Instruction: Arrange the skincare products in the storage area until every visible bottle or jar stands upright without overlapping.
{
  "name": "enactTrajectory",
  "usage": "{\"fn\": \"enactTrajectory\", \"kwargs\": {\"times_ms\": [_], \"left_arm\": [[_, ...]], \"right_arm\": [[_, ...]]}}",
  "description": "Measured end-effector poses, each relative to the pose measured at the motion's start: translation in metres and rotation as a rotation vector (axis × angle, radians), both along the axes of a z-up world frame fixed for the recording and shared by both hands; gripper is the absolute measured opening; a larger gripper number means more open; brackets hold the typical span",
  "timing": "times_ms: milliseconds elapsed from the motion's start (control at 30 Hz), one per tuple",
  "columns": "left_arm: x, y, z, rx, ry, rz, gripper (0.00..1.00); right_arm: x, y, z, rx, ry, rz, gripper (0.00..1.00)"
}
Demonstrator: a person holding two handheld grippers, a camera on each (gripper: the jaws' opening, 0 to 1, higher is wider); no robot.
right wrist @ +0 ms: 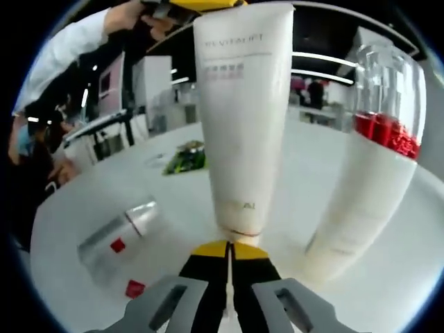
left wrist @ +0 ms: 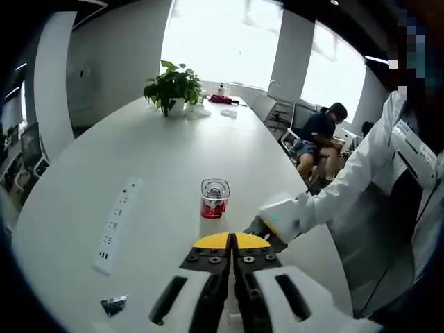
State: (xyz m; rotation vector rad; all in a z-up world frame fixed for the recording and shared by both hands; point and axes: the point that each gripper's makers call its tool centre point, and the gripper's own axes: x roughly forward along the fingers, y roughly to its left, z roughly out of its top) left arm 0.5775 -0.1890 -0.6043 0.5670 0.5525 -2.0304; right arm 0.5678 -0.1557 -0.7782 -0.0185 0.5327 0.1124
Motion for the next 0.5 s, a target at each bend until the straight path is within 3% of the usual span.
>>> {"fn": "enactTrajectory", "kwargs": {"times_ms": [500], "left_arm": [[0.0066,-0.0048,0.0051,-0.046,-0.012,0.018,0.06]], "right_arm": [[-0.0042,-0.0004,0.0031,-0.001,-0.001,0.003,0.00]]}}
